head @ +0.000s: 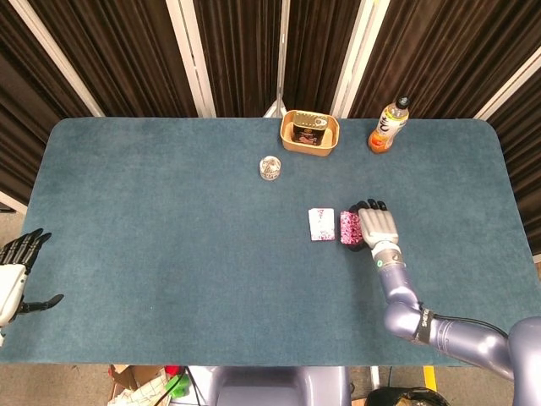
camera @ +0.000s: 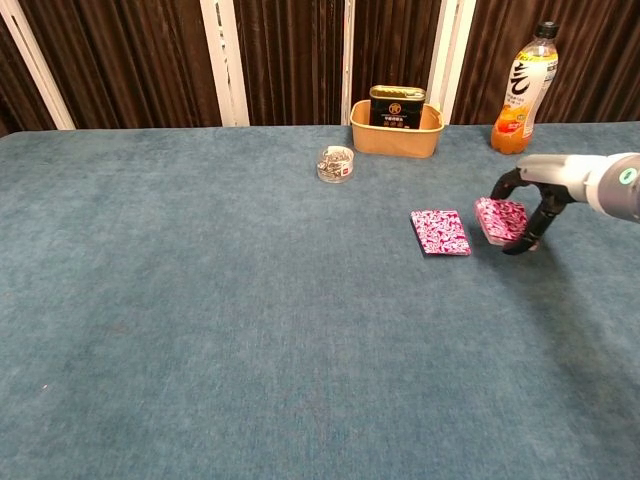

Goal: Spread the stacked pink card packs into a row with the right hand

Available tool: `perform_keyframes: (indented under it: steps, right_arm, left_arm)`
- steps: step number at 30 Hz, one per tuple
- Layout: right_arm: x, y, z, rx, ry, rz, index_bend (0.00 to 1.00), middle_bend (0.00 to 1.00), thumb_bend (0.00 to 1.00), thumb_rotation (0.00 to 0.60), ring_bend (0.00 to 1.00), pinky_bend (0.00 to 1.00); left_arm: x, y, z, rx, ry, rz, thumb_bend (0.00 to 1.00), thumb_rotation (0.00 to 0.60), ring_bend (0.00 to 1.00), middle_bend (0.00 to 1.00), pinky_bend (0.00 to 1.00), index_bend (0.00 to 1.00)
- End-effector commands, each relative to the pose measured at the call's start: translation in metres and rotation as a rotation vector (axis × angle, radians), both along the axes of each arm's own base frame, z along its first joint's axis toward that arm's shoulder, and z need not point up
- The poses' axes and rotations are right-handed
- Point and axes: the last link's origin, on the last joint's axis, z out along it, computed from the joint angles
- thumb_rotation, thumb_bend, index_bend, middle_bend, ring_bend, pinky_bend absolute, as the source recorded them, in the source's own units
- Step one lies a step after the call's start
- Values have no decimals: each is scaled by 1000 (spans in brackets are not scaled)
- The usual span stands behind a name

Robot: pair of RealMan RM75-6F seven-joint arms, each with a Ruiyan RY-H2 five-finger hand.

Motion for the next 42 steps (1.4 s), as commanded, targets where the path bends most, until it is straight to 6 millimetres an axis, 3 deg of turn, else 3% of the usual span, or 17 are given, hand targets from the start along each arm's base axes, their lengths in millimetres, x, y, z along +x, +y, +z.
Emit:
perform_keyframes:
  steps: [1,6,9,33,42]
  right_arm:
    - [-7,2,0,1,2,-8,571,169,331,600,0,0]
    - [-9,6,-1,24,6,-2,126,46,330,600,0,0]
    - [-7,8,-2,42,16,1,15,7,330,600,0,0]
    - [-2,3,-4,66,48,-23,0,0,327,600,0,0]
    - [-4,-2,-11,74,54,-30,104,0,326,600,0,0]
  left_arm:
    - [0,0,0,0,1,0,37,600,0,0,0,0]
    - [0,0,-1,-1,1,4,37,600,0,0,0,0]
    - [0,0,0,1,1,5,37,600,0,0,0,0]
    - [-2,0,1,-8,-9,19,38,600,0,0,0,0]
    - [-2,0,1,-13,-12,26,37,600,0,0,0,0]
